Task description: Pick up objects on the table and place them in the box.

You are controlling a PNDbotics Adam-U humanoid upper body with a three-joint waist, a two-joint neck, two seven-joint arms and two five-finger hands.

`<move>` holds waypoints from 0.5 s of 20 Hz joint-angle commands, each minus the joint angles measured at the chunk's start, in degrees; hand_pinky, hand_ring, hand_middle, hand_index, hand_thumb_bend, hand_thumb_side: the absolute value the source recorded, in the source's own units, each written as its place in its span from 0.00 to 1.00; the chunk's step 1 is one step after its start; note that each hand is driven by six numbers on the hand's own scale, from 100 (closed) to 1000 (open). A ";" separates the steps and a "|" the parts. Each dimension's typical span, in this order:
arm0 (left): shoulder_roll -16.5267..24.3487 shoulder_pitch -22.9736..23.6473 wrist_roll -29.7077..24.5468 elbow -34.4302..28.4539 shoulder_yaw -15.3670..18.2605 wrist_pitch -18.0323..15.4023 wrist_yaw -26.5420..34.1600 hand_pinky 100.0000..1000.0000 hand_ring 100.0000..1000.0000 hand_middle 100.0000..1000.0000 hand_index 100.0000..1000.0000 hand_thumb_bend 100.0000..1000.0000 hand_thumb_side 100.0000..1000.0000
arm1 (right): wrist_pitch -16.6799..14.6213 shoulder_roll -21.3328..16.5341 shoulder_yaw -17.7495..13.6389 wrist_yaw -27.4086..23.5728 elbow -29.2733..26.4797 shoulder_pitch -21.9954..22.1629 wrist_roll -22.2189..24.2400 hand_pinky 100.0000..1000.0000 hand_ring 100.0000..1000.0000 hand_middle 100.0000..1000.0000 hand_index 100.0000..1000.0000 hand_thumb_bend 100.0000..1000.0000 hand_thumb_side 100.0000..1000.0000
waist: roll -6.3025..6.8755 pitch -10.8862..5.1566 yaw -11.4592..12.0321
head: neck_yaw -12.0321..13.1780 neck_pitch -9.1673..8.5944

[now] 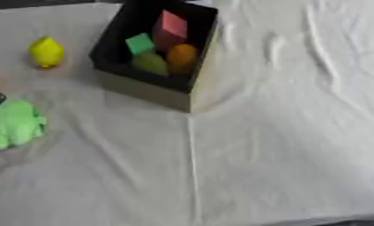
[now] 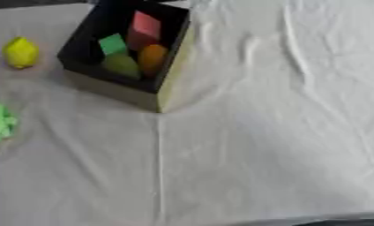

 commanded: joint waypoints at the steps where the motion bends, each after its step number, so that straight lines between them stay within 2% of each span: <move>1: 2.59 -0.22 -3.73 -0.79 -0.18 1.98 -2.48 0.88 0.84 0.80 0.92 0.39 0.16 | 0.28 -2.12 -0.95 0.49 -0.31 -0.53 -0.20 0.85 0.87 0.59 0.71 0.00 0.09 | 0.71 -1.97 -0.15 | 0.62 0.04; 7: 2.51 0.19 -9.20 -0.79 -1.74 7.07 -2.72 0.88 0.85 0.80 0.91 0.33 0.00 | 0.65 -1.83 -0.96 0.59 0.10 -0.23 -0.28 0.85 0.87 0.58 0.71 0.00 0.10 | 0.68 -1.59 -0.45 | 1.12 0.01; 10: 2.68 0.71 -11.73 -0.28 -1.80 9.46 -3.95 0.88 0.86 0.81 0.92 0.32 0.00 | 0.91 -1.68 -1.10 0.65 0.43 -0.02 -0.50 0.85 0.87 0.58 0.70 0.00 0.12 | 0.74 -1.38 -0.46 | 1.24 -0.07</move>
